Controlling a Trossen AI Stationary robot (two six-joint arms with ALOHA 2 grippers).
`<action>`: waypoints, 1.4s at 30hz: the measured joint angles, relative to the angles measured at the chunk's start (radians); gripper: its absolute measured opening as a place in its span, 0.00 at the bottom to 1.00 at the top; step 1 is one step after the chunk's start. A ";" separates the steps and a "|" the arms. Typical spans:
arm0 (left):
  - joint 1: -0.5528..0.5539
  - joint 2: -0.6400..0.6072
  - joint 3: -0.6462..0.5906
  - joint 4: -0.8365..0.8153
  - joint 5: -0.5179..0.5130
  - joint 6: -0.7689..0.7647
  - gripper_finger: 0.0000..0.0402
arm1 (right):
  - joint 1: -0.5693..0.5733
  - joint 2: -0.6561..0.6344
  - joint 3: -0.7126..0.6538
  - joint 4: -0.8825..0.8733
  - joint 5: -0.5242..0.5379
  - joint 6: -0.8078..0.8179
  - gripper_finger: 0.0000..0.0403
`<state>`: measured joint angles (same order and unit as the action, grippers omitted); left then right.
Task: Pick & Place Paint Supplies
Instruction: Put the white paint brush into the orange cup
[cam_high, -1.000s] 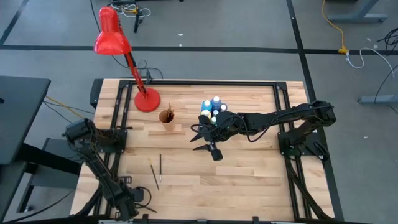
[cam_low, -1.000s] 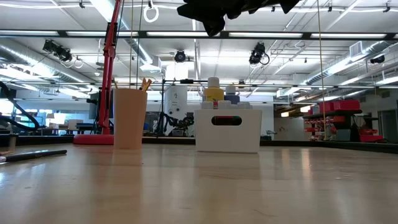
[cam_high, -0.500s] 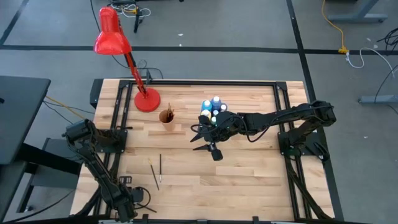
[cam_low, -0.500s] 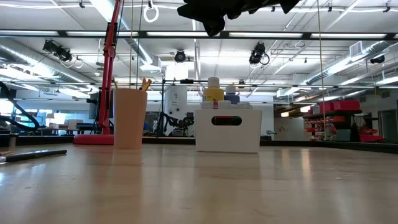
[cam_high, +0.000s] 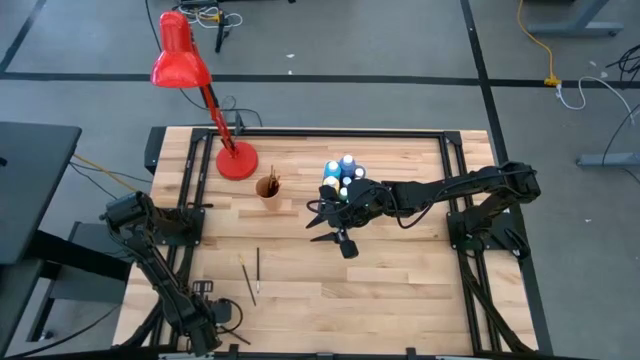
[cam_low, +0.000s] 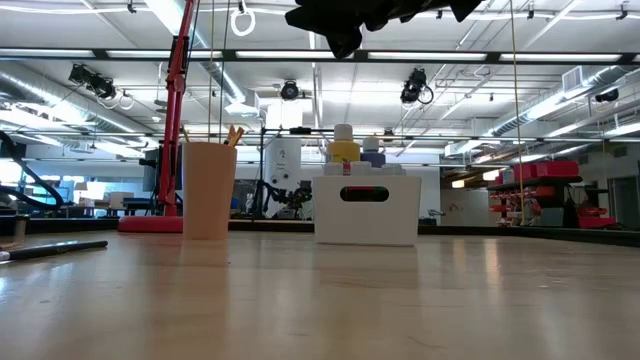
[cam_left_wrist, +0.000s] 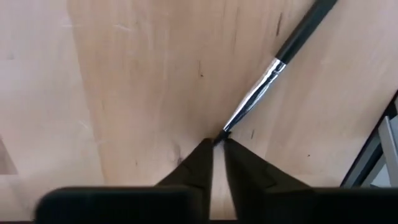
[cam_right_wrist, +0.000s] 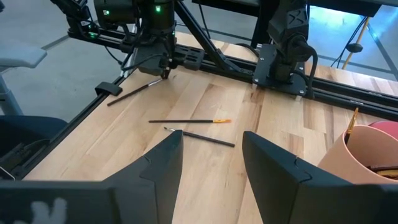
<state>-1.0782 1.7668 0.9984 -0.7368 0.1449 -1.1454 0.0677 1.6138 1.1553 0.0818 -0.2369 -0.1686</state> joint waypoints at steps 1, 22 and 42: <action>0.000 0.000 0.000 -0.002 0.000 0.000 0.09 | 0.000 0.000 0.000 0.000 0.000 0.000 0.42; 0.068 -0.034 0.200 -0.450 -0.291 0.177 0.00 | 0.000 0.001 0.000 0.046 0.002 -0.001 0.42; 0.252 -0.035 0.290 -0.676 -1.194 0.875 0.01 | 0.000 0.265 0.000 0.351 -0.121 0.488 0.42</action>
<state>-0.8265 1.7321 1.2884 -1.4132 -1.0489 -0.2707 0.0677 1.8793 1.1549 0.4327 -0.3583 0.3191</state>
